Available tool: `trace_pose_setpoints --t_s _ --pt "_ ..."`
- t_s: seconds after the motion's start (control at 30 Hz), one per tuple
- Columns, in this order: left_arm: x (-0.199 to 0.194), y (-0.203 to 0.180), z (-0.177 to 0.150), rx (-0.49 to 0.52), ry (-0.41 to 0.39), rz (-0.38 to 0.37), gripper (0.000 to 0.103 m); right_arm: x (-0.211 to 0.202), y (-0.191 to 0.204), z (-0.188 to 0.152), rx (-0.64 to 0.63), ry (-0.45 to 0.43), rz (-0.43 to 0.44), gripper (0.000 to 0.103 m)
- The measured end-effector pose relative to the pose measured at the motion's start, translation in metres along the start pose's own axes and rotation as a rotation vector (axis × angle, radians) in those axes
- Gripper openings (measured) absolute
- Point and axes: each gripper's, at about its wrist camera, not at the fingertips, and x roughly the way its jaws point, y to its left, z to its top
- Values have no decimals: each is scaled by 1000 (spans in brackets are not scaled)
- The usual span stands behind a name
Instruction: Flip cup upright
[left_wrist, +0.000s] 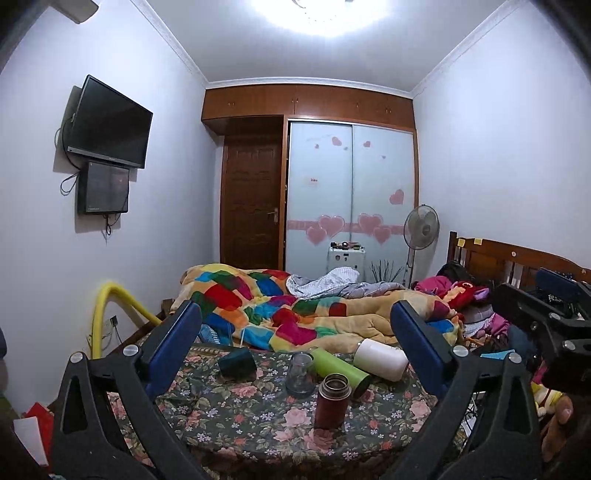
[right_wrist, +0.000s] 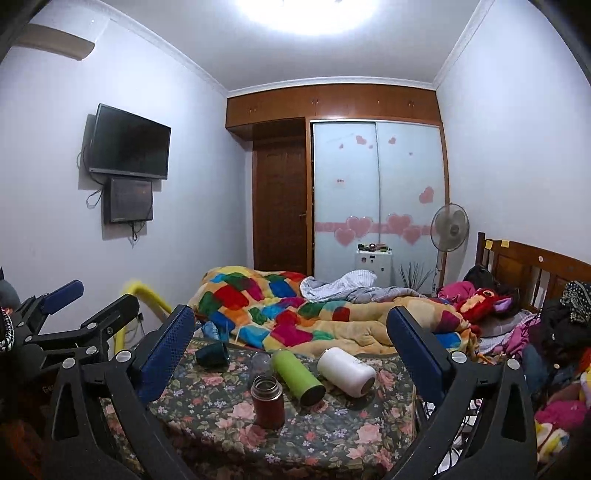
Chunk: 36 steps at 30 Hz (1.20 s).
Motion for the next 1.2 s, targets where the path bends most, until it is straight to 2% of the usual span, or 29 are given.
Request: trace_pose_setpoints --t_s 0.7,1.2 --pt "9 -5 -5 13 35 5 103 1 4 -3 -19 54 12 103" --pt "9 -4 -6 14 41 9 103 1 4 -2 -16 55 13 103"
